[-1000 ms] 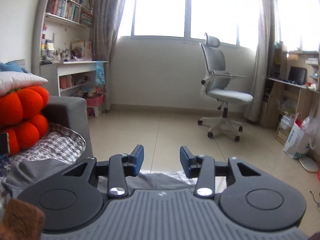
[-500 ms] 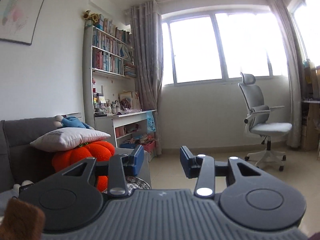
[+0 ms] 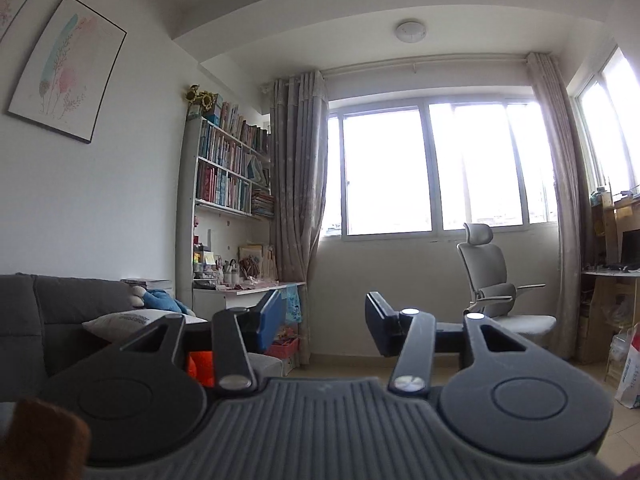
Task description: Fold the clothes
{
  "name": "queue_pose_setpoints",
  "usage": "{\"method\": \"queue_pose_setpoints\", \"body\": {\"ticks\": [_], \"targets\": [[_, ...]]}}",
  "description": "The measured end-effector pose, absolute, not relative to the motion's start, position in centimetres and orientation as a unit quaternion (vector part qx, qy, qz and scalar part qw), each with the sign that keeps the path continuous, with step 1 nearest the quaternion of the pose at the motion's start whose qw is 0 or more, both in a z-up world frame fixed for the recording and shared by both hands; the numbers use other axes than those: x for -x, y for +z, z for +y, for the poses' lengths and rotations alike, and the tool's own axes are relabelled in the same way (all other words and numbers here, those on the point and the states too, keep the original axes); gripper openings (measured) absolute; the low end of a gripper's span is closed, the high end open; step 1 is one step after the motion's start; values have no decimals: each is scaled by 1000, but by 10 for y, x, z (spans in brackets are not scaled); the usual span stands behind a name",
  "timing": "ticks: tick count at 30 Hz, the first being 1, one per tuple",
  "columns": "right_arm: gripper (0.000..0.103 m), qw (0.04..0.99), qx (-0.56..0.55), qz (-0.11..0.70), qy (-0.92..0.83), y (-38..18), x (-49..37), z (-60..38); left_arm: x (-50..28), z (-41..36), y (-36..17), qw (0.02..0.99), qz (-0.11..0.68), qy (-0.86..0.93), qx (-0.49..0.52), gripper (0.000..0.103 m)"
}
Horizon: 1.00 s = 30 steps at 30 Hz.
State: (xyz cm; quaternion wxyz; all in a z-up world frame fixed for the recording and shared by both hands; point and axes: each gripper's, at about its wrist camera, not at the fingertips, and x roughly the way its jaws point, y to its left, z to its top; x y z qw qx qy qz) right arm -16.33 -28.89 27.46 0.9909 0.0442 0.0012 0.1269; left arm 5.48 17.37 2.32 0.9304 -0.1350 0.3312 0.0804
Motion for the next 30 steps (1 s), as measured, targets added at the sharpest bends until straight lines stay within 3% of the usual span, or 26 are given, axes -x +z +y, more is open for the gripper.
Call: {"method": "queue_pose_setpoints", "body": {"ticks": [5,7,13,14,15,16,18,23,25,30], "targets": [[63,987,-42,17,153,294,194,-287,-59,185,14,920,341,79,176,24],[74,985,-16,57,161,257,169,-242,-62,186,12,922,340,76,171,24],[74,965,63,176,183,147,93,-109,-64,200,14,924,337,75,162,24],[73,960,79,193,186,128,85,-88,-63,205,15,923,336,76,169,24],[62,954,96,210,190,109,82,-69,-61,210,15,922,334,76,180,25],[42,948,114,226,194,89,79,-49,-60,216,15,920,334,74,193,25],[25,930,136,265,216,55,78,-18,-58,224,14,916,335,70,211,25],[25,893,227,301,245,3,90,31,-60,220,15,916,335,59,212,25],[30,889,238,303,249,-9,101,31,-62,216,15,917,336,55,208,25],[30,881,216,332,258,-29,107,31,-68,203,14,921,343,42,182,25]]}}
